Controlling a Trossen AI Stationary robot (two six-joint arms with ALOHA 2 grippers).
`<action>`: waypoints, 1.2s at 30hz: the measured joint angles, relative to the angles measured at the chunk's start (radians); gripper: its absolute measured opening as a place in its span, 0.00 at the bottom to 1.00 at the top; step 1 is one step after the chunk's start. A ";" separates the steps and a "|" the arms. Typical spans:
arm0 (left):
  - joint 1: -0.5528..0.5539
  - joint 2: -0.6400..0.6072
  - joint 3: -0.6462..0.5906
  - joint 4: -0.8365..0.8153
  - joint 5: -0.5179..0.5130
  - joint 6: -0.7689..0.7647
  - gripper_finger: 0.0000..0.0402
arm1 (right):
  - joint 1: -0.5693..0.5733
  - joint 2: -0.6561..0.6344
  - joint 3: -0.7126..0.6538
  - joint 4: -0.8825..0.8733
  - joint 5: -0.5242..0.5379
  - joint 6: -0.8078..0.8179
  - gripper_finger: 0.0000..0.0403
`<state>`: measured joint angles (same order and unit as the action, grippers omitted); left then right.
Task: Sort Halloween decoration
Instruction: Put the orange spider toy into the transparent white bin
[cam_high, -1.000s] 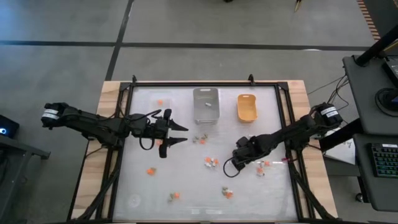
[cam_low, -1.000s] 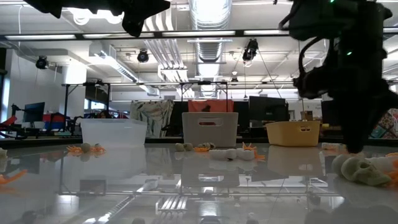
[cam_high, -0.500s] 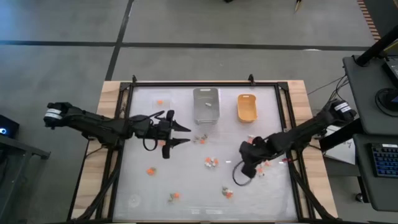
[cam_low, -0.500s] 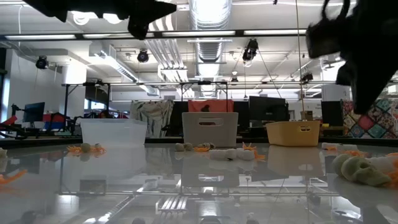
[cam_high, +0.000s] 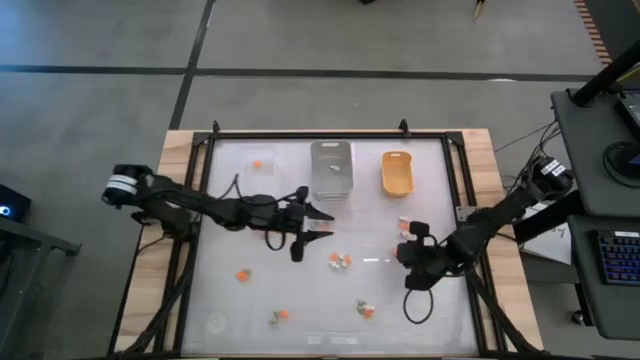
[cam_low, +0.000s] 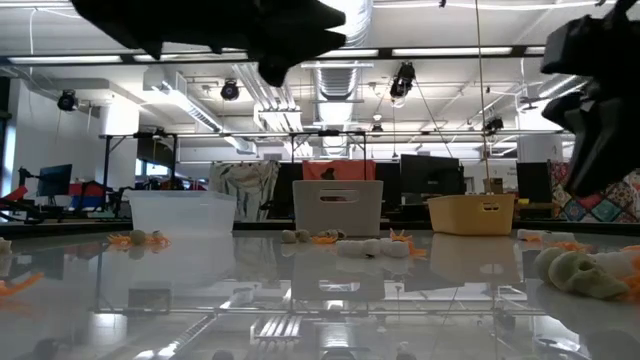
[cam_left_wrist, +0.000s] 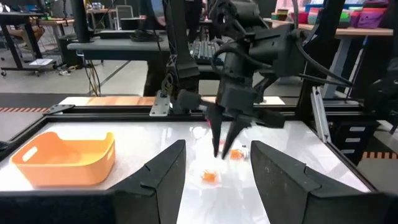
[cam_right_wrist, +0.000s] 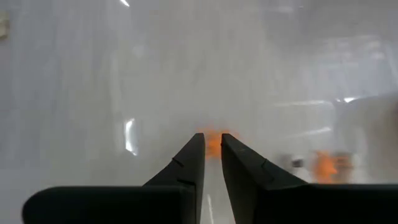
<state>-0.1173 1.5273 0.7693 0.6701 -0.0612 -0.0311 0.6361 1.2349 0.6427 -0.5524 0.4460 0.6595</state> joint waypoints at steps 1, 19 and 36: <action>0.000 0.023 0.019 0.001 0.000 0.007 0.41 | 0.004 -0.007 -0.021 0.025 0.000 0.004 0.13; 0.000 0.453 0.349 -0.005 0.002 0.076 0.41 | 0.014 -0.183 -0.157 0.150 0.000 0.020 0.29; -0.002 0.628 0.498 -0.030 0.002 0.073 0.41 | 0.014 -0.145 -0.166 0.152 -0.001 0.074 0.50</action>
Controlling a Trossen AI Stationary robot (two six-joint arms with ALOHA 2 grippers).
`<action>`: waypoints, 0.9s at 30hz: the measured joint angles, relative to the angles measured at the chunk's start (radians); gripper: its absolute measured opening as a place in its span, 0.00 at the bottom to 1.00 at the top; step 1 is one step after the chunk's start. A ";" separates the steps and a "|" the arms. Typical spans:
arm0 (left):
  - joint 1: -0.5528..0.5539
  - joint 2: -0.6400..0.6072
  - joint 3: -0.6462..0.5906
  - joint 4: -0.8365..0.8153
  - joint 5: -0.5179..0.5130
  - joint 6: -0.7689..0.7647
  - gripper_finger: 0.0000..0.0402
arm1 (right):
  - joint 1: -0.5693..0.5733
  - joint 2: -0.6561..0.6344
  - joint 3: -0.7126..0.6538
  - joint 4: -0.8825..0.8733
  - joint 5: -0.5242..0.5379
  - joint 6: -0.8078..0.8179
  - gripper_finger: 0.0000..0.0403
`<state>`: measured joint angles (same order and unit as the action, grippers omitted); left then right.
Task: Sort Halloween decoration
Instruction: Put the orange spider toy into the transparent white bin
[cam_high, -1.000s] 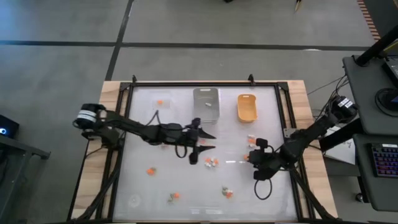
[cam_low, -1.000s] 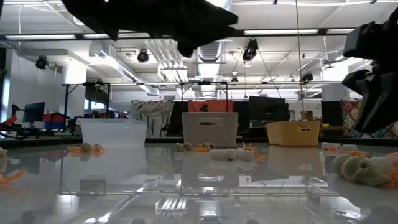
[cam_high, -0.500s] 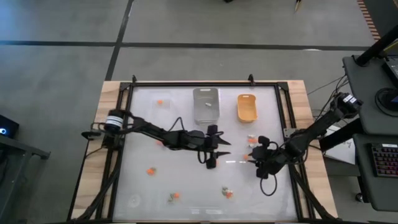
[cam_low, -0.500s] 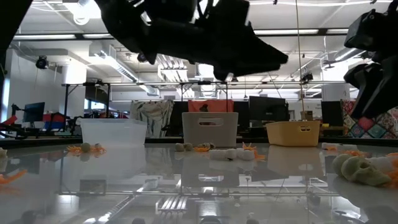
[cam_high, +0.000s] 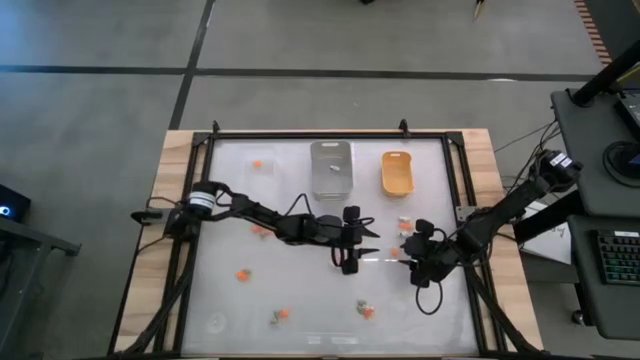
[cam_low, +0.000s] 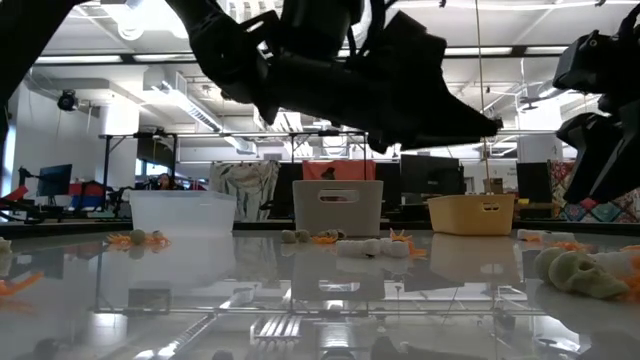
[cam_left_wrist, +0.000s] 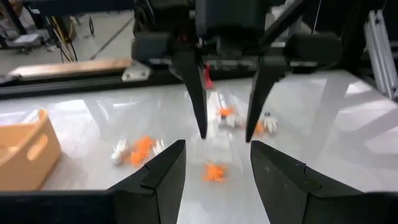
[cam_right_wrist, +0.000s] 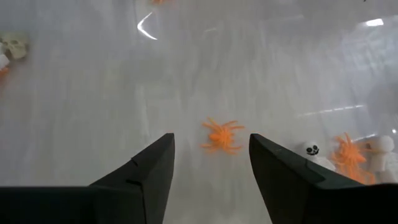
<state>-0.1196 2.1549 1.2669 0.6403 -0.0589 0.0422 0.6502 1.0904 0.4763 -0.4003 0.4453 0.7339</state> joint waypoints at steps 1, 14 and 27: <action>0.000 0.005 0.002 -0.003 0.000 0.000 0.41 | 0.000 0.008 0.000 0.001 0.000 0.001 0.50; -0.007 0.072 0.052 -0.001 0.000 0.000 0.41 | 0.020 0.052 -0.013 0.021 0.009 0.012 0.50; -0.010 0.144 0.122 -0.022 0.000 0.018 0.41 | 0.022 0.055 -0.156 0.276 0.062 -0.016 0.50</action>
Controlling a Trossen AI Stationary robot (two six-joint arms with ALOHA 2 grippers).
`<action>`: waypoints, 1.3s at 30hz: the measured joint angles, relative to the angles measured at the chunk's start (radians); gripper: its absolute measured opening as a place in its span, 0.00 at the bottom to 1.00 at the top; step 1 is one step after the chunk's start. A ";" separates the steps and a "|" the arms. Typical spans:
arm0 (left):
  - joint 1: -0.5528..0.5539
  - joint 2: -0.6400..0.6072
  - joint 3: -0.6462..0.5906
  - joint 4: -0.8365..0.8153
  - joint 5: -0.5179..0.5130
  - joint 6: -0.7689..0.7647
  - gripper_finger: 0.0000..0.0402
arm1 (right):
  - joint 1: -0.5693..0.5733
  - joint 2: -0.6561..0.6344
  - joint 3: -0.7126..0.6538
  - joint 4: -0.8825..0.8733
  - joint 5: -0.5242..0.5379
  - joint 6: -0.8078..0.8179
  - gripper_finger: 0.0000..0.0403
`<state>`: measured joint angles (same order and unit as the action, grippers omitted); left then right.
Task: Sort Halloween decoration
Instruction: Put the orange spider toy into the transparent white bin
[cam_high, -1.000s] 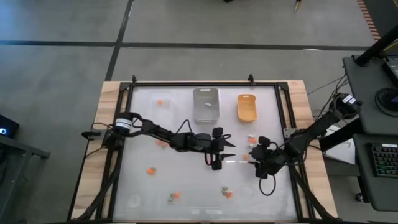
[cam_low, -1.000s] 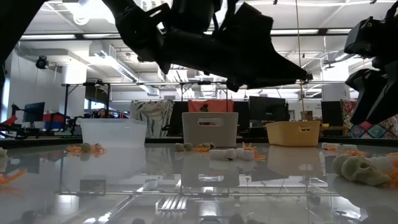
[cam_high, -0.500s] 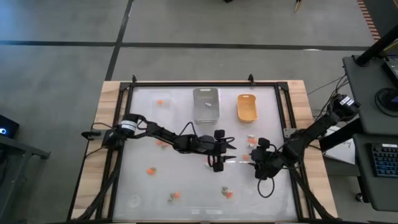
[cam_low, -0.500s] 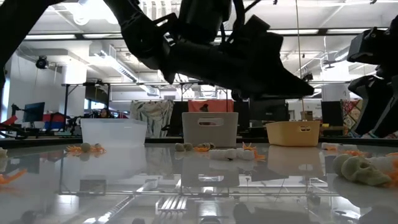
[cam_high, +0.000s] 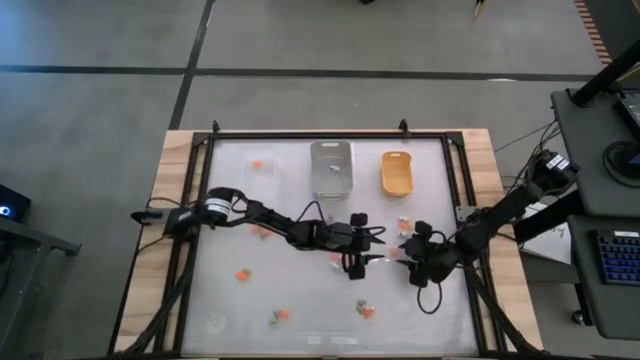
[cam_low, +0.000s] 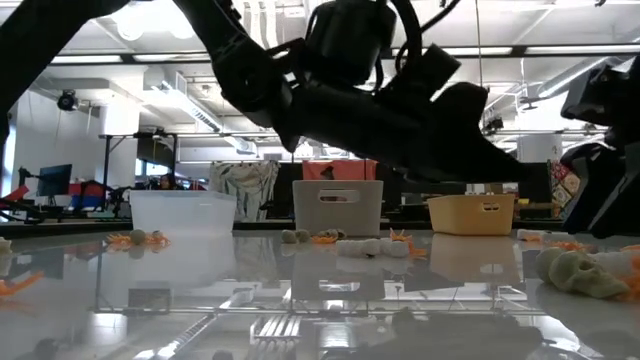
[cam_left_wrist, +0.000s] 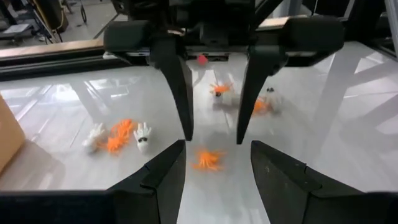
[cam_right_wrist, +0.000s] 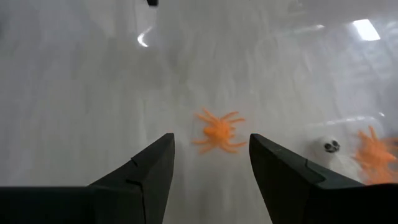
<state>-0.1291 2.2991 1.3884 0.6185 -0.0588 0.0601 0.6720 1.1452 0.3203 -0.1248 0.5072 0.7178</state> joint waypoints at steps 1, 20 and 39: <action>0.000 0.009 0.010 0.007 0.000 0.000 0.41 | 0.000 0.003 -0.012 0.026 0.011 -0.004 0.50; 0.008 0.088 0.090 -0.002 0.000 -0.009 0.41 | 0.000 0.001 -0.046 0.079 0.007 -0.046 0.50; 0.008 0.159 0.121 0.072 0.053 -0.063 0.41 | 0.000 -0.015 -0.040 0.077 -0.018 -0.037 0.50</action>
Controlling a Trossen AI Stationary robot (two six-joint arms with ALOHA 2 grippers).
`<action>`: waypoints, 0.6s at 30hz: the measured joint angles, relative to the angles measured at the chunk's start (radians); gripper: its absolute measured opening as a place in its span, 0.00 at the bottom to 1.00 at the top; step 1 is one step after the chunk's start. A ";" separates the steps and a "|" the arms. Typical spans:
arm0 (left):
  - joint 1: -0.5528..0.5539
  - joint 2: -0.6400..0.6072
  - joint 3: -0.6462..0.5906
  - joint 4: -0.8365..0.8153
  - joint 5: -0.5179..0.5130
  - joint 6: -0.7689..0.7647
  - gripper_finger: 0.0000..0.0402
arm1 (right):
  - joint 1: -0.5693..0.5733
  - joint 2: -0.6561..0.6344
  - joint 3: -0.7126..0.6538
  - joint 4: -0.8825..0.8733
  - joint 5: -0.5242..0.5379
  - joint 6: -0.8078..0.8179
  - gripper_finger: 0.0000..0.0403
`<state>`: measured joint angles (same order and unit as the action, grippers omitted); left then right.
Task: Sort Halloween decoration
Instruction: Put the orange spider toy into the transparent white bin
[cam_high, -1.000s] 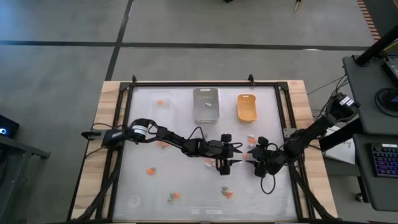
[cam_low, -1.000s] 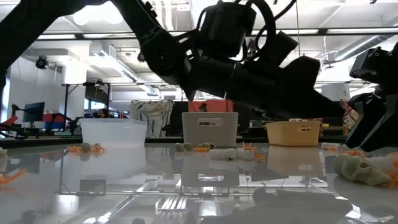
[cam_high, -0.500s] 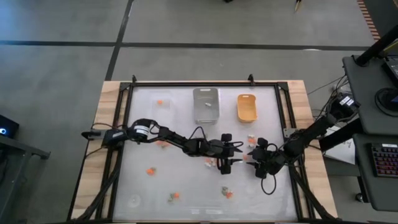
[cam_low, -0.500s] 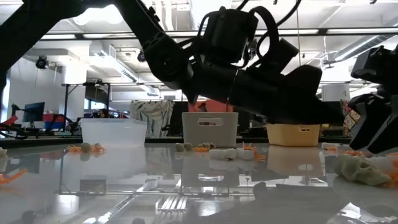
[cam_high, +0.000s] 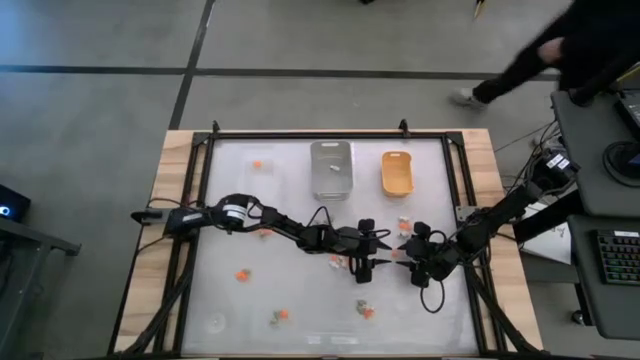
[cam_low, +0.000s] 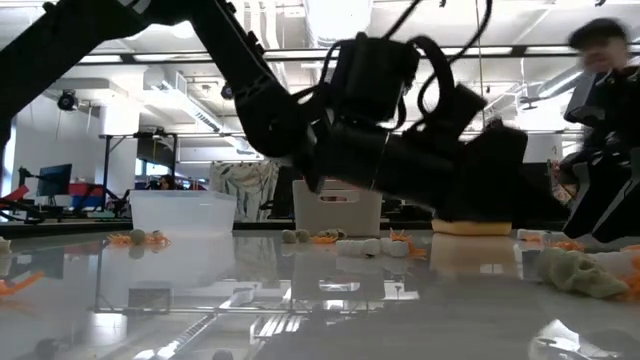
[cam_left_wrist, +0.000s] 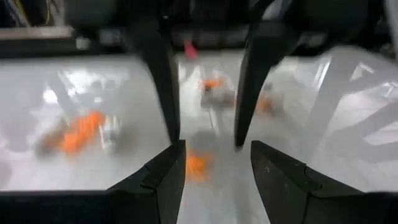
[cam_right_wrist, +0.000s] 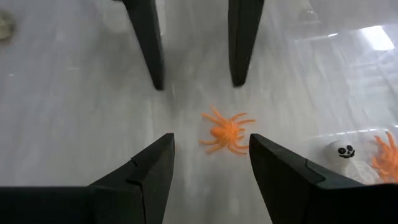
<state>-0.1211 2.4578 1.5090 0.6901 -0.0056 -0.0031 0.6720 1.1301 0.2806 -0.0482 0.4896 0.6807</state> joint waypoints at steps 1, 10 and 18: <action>0.000 0.001 0.010 -0.011 0.000 -0.001 0.41 | 0.000 -0.001 0.003 -0.003 0.000 0.000 0.50; 0.006 0.000 0.028 -0.036 0.009 0.010 0.41 | 0.000 -0.005 0.022 -0.048 0.008 -0.001 0.50; 0.007 0.000 0.028 -0.036 0.009 0.012 0.41 | 0.000 -0.003 0.012 -0.042 0.061 -0.012 0.50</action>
<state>-0.1139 2.4580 1.5368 0.6544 0.0036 0.0086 0.6720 1.1267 0.2926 -0.0907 0.5510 0.6688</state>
